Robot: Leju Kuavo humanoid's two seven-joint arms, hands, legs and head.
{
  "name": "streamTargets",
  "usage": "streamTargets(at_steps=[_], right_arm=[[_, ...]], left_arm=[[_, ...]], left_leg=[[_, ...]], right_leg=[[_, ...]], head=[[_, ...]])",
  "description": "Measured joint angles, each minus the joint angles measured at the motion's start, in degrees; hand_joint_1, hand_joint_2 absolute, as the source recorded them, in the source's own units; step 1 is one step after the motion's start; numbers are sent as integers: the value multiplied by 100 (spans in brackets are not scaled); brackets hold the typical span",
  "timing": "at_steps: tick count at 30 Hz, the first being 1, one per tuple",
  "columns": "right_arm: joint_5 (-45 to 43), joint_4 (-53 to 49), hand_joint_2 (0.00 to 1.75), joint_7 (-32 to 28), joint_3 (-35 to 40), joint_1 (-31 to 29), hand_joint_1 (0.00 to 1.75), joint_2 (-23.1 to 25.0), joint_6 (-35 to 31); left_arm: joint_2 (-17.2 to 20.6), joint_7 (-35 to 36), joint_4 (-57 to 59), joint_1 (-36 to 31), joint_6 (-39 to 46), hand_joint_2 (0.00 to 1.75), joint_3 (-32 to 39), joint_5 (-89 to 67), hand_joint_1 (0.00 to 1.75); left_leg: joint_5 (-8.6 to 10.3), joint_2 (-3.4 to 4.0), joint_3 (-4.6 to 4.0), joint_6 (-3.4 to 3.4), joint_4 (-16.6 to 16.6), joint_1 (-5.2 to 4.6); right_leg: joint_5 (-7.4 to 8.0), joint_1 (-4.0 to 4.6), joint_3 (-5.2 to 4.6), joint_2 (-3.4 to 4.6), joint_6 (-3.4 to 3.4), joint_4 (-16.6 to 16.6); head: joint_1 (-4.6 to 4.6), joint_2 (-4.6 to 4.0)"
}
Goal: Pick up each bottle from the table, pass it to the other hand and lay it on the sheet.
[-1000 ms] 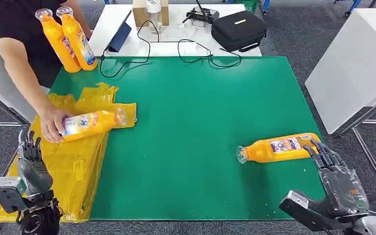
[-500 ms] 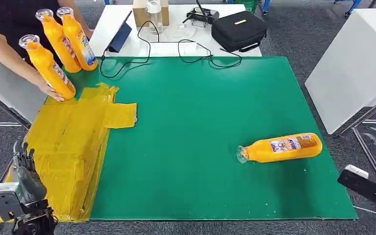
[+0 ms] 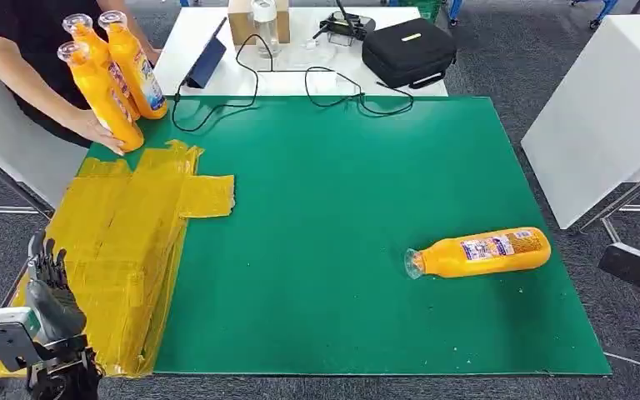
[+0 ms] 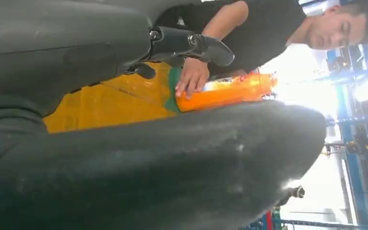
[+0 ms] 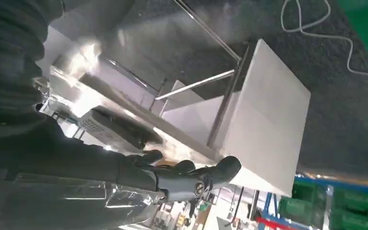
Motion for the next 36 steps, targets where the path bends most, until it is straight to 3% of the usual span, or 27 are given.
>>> streamTargets(at_steps=[11, 19, 28, 36], right_arm=[[109, 166, 175, 2, 257, -48, 0, 17, -74], [258, 527, 175, -11, 861, -647, 0, 214, -140], [345, 510, 175, 26, 1069, -443, 0, 319, -279], [802, 435, 175, 65, 1104, -286, 0, 730, -380]], left_arm=[[0, -2, 2, 3, 2, 0, -13, 0, 0], [-2, 7, 28, -152, 7, 0, -57, 0, 0], [-2, 7, 63, -160, 26, 0, -151, 15, 0], [-9, 18, 101, -209, 52, 0, -276, -17, 0]], left_leg=[[1, 0, -2, 0, 0, 0], [5, -1, 1, -1, 0, 1], [2, -4, -4, 0, 0, 1], [5, -2, -4, 0, -1, 1]], right_leg=[[0, 0, 2, 0, 0, 0], [1, 1, 1, -2, 0, 0], [0, 1, 0, -6, 1, 1], [-6, 1, 1, -4, 11, 1]], head=[[2, 0], [2, 0], [2, 0], [4, 0]])
